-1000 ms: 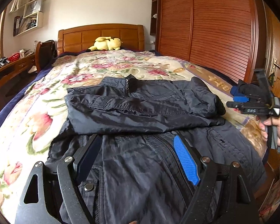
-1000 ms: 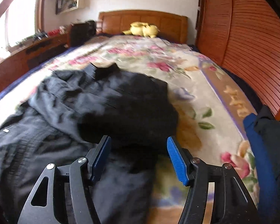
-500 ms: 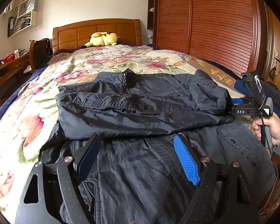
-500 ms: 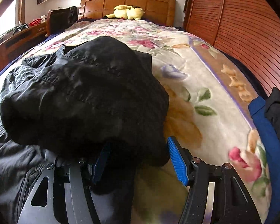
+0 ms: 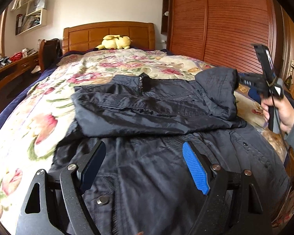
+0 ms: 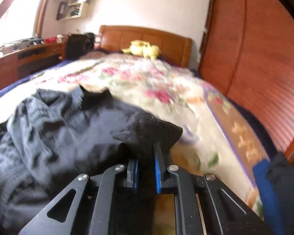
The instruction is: Fold large clothes
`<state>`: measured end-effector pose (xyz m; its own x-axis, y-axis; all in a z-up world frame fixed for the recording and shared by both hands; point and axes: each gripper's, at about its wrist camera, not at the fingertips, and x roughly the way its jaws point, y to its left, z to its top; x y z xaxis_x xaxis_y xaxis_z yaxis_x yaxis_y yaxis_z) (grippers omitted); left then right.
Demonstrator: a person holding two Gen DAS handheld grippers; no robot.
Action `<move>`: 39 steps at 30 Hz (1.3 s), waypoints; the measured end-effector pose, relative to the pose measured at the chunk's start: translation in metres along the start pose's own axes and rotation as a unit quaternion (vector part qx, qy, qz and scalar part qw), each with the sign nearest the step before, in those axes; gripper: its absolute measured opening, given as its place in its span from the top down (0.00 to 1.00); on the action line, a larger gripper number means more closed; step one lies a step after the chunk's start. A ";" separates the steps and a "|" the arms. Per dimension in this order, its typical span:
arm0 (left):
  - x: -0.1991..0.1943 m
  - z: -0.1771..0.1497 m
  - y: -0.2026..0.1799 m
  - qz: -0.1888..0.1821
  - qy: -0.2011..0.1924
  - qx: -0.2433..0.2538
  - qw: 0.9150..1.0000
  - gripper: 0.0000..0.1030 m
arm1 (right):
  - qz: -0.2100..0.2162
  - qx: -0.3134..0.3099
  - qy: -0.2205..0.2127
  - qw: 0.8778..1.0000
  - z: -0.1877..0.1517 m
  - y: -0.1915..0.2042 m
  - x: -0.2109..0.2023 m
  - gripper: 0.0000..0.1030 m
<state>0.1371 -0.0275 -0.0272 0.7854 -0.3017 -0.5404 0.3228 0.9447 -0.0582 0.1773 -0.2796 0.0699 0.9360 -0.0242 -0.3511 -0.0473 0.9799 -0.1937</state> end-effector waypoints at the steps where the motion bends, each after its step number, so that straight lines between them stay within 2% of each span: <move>1: -0.003 -0.001 0.004 0.005 -0.001 -0.001 1.000 0.21 | 0.009 -0.005 -0.009 1.000 0.007 0.008 -0.001 0.87; 5: -0.014 -0.004 0.017 0.018 -0.006 -0.009 1.000 0.21 | 0.065 -0.023 -0.043 0.997 0.026 0.054 -0.015 0.87; 8: -0.022 -0.008 0.028 0.026 -0.010 -0.018 0.999 0.21 | 0.099 -0.041 -0.049 0.993 0.028 0.093 -0.025 0.87; 11: -0.027 -0.013 0.035 0.032 -0.010 -0.022 0.999 0.21 | 0.131 -0.042 -0.022 0.990 0.020 0.121 -0.025 0.84; 13: -0.027 -0.013 0.037 0.035 -0.008 -0.022 0.999 0.21 | 0.138 -0.045 0.004 0.989 0.011 0.133 -0.021 0.80; 15: -0.028 -0.016 0.039 0.037 -0.007 -0.023 0.999 0.21 | 0.145 -0.053 0.029 0.988 0.001 0.140 -0.016 0.72; 17: -0.029 -0.017 0.041 0.036 -0.008 -0.025 0.999 0.21 | 0.154 -0.069 0.060 0.984 -0.009 0.145 -0.009 0.59; 21: -0.028 -0.018 0.041 0.034 -0.008 -0.025 0.999 0.21 | 0.162 -0.089 0.089 0.979 -0.025 0.140 -0.004 0.57; 25: -0.027 -0.019 0.039 0.031 -0.005 -0.023 0.999 0.21 | 0.175 -0.066 0.105 0.977 -0.034 0.128 -0.006 0.41; 30: -0.025 -0.017 0.032 0.025 -0.006 -0.020 0.999 0.21 | 0.174 -0.051 0.104 0.978 -0.035 0.111 -0.023 0.40; 35: -0.019 -0.011 0.023 0.019 -0.002 -0.011 1.000 0.21 | 0.131 -0.030 0.065 0.989 -0.039 0.086 -0.039 0.40; 39: -0.008 0.001 0.013 0.008 0.005 0.000 1.000 0.21 | 0.074 0.001 0.060 0.995 -0.041 0.057 -0.026 0.40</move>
<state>0.1356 -0.0127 -0.0222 0.7859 -0.2848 -0.5489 0.3092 0.9497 -0.0499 0.1361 -0.2310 0.0309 0.8702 0.0980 -0.4828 -0.1816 0.9748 -0.1296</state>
